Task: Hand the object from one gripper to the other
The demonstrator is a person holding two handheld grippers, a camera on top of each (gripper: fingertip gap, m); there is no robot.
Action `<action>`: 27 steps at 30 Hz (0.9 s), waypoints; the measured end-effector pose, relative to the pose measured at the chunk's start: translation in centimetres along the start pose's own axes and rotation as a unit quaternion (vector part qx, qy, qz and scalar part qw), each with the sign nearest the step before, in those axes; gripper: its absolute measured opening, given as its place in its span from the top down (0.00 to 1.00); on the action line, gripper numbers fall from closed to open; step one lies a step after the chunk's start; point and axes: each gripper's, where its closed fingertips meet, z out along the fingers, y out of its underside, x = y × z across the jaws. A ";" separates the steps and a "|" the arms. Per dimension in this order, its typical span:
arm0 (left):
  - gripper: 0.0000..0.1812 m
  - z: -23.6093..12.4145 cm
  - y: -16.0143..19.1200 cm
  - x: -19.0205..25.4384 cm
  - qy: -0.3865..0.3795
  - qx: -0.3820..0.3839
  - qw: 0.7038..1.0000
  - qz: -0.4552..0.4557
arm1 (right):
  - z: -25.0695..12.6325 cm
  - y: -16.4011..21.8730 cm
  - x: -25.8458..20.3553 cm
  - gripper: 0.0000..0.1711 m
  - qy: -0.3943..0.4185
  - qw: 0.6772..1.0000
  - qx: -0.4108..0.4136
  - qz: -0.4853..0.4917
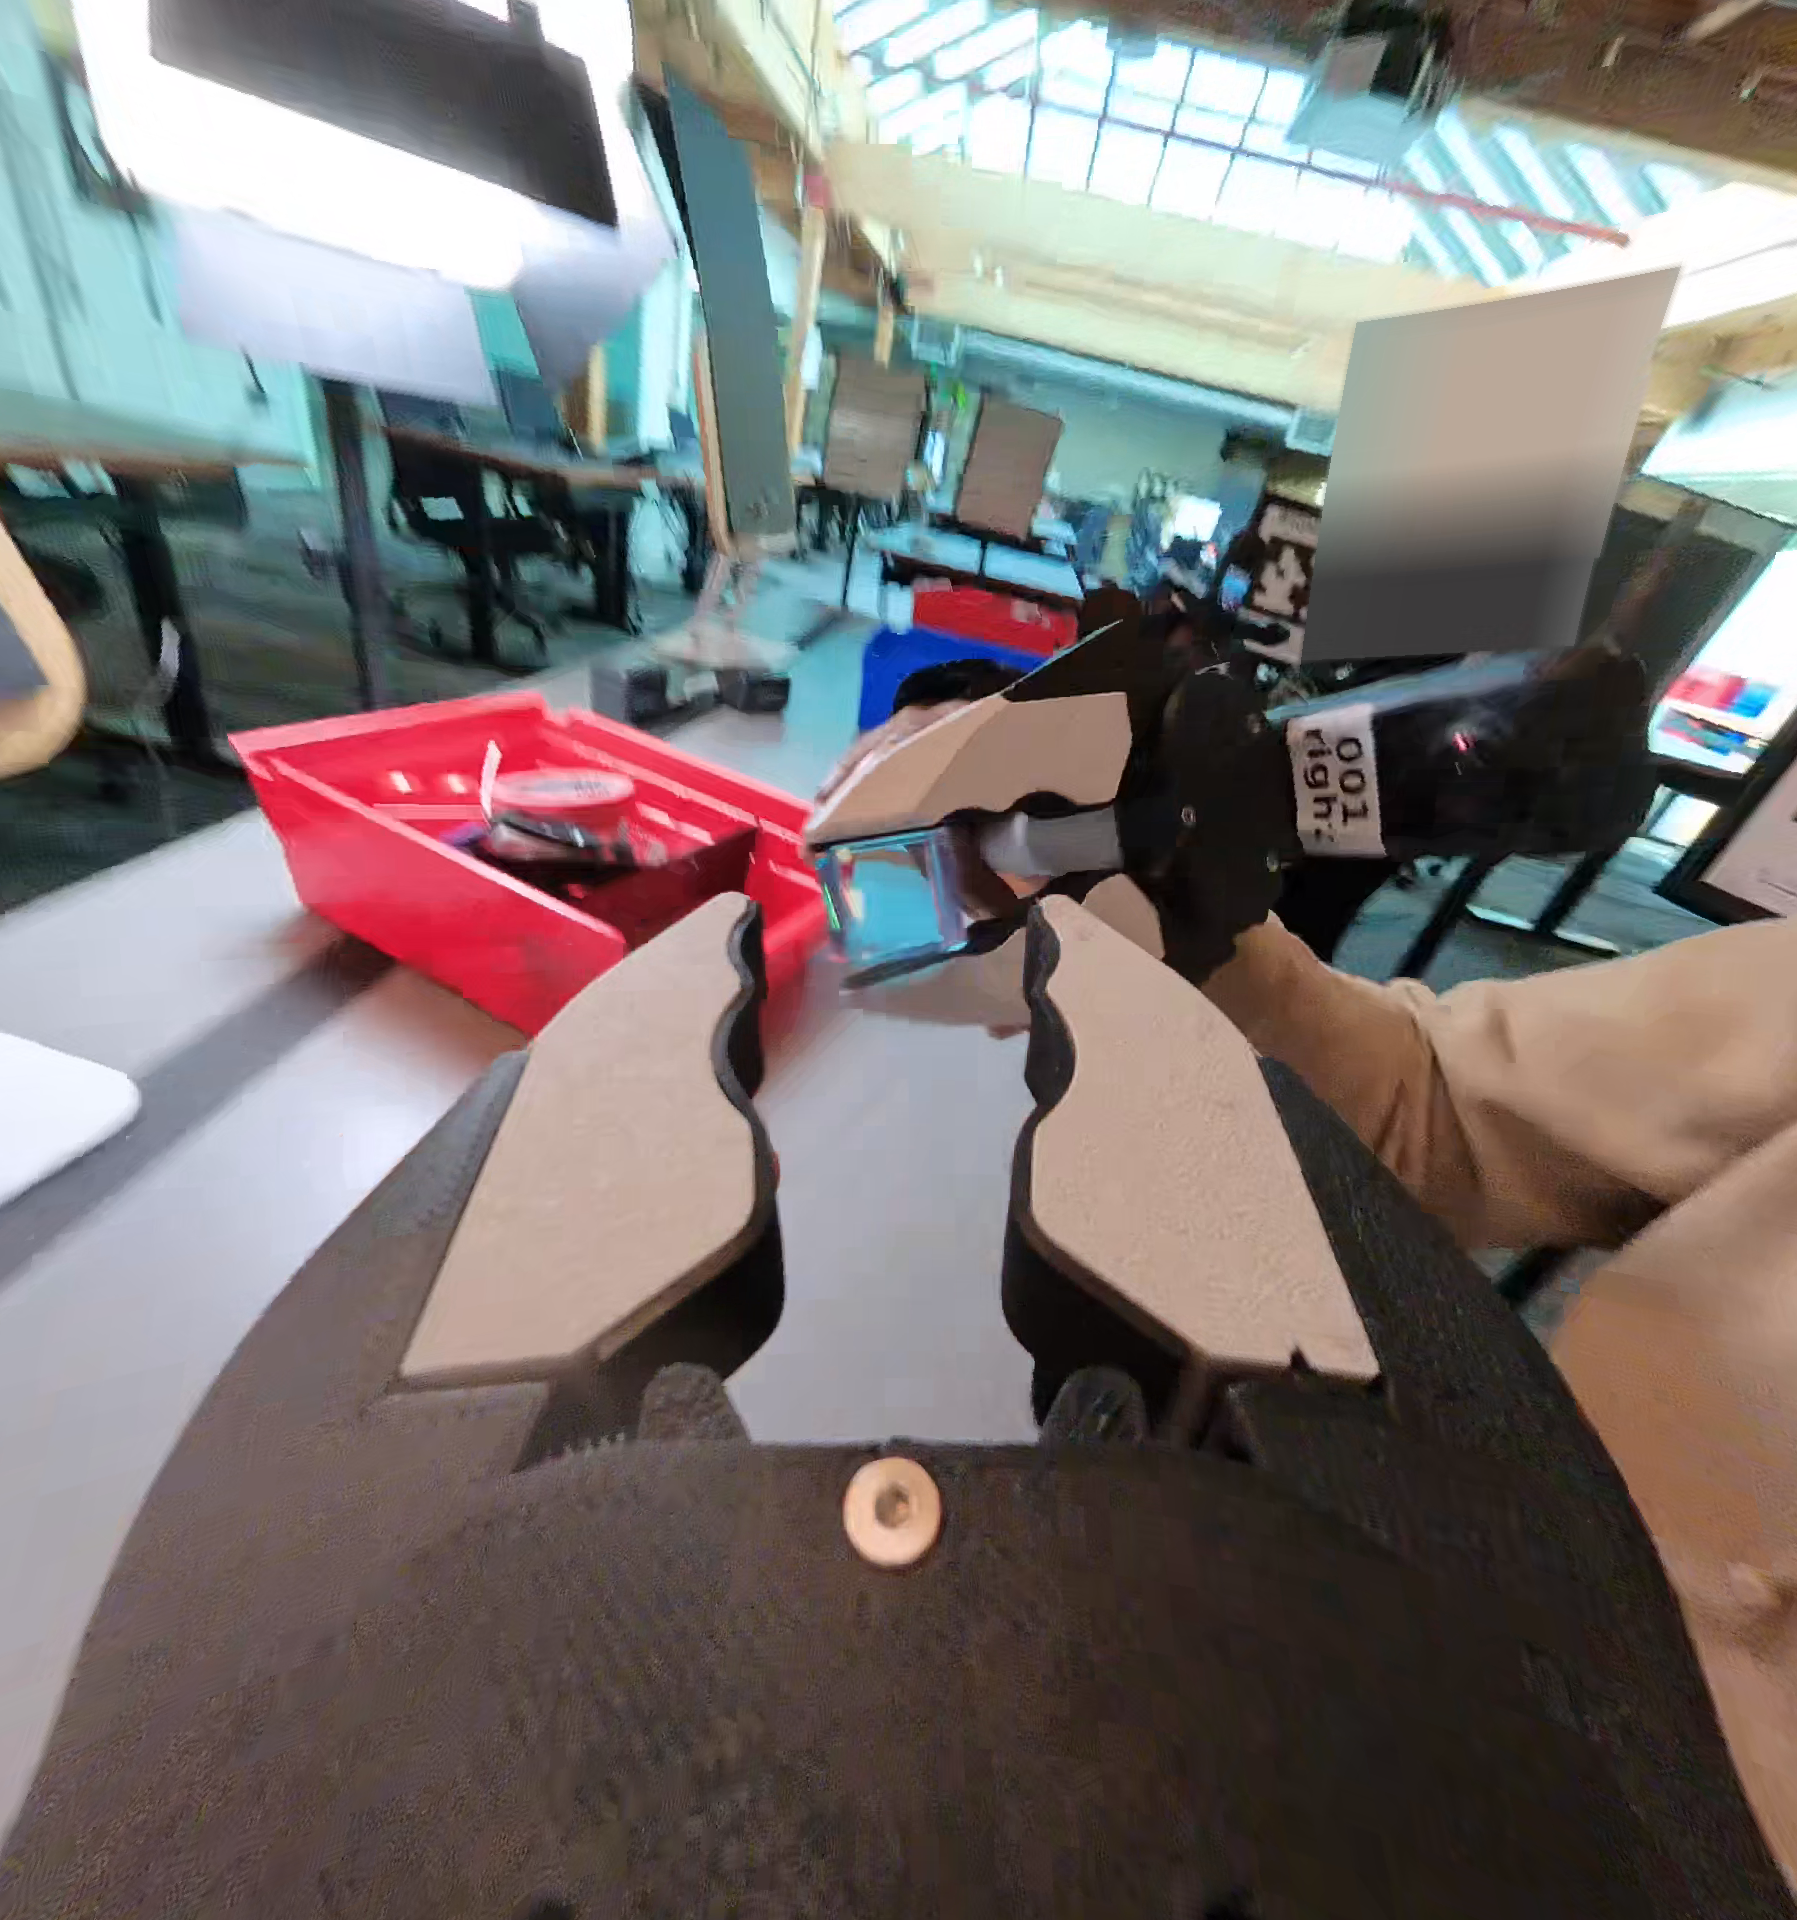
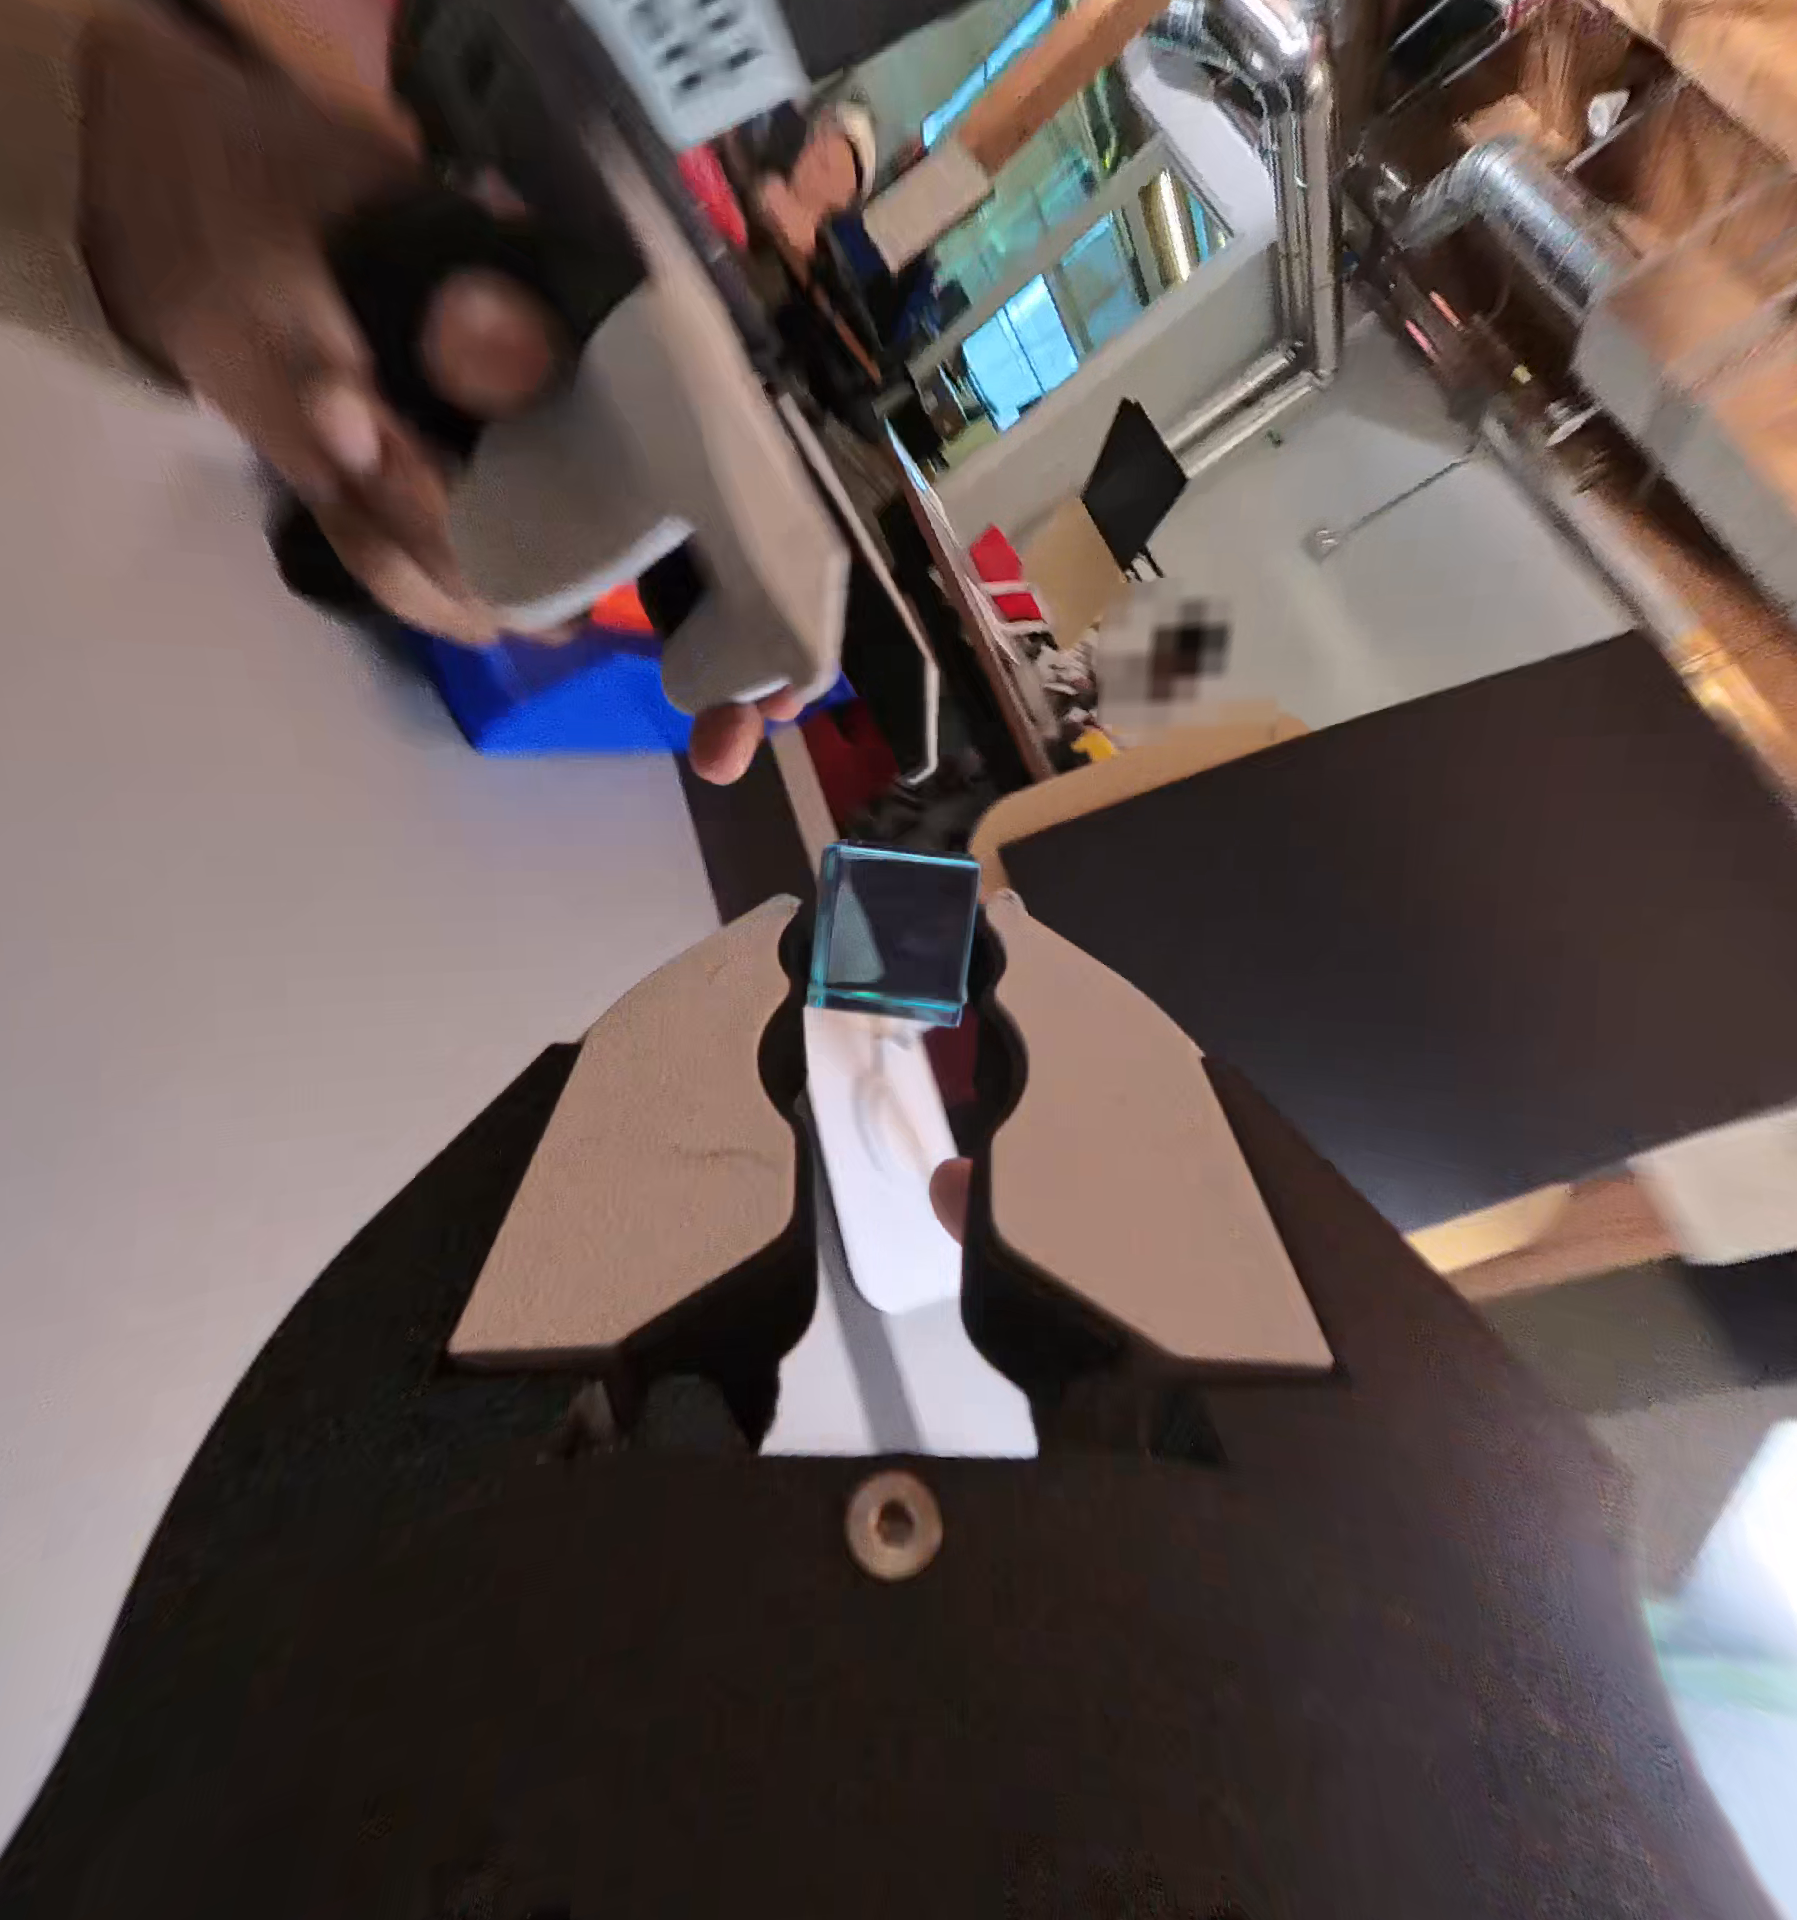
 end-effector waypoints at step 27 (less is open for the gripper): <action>0.78 0.4 1.5 -2.2 -0.160 -0.029 0.937 0.308 | 0.8 0.3 0.8 0.84 -0.028 0.975 0.005 0.219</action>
